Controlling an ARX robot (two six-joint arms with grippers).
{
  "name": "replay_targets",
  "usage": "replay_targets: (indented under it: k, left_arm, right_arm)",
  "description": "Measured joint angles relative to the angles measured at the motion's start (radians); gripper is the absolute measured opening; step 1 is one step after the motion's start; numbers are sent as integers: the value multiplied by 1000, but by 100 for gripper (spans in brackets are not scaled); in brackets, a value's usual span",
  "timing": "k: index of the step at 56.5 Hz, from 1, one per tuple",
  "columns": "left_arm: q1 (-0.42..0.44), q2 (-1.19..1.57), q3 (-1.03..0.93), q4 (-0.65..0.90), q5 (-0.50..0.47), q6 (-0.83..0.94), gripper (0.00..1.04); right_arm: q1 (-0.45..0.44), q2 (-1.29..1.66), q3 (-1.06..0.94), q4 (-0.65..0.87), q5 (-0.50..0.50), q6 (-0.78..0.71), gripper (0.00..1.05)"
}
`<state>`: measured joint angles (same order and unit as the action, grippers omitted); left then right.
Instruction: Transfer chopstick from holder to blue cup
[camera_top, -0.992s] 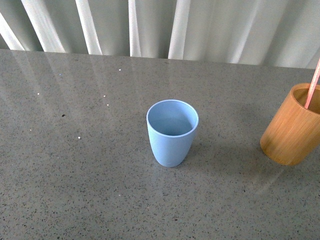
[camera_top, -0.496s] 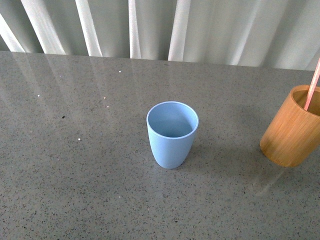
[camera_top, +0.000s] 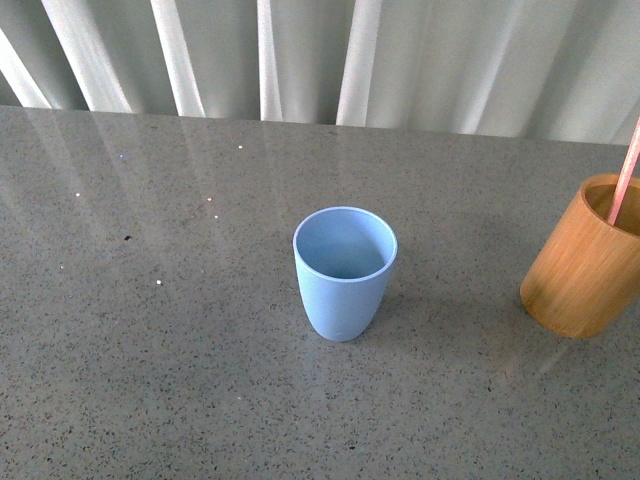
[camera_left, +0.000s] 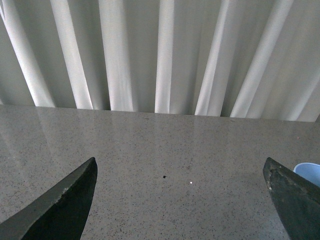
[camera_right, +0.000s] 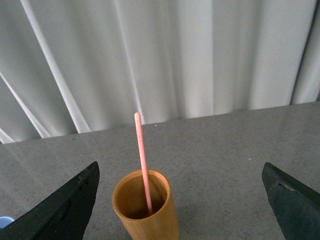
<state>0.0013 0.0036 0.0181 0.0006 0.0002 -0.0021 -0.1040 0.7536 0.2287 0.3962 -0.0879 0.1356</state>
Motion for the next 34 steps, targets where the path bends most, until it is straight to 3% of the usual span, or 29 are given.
replay_targets:
  k: [13, 34]
  left_arm:
    - [0, 0, 0, 0, 0, 0, 98]
    - [0, 0, 0, 0, 0, 0, 98]
  right_arm:
    - [-38, 288, 60, 83, -176, -11, 95]
    - [-93, 558, 157, 166, -262, -117, 95]
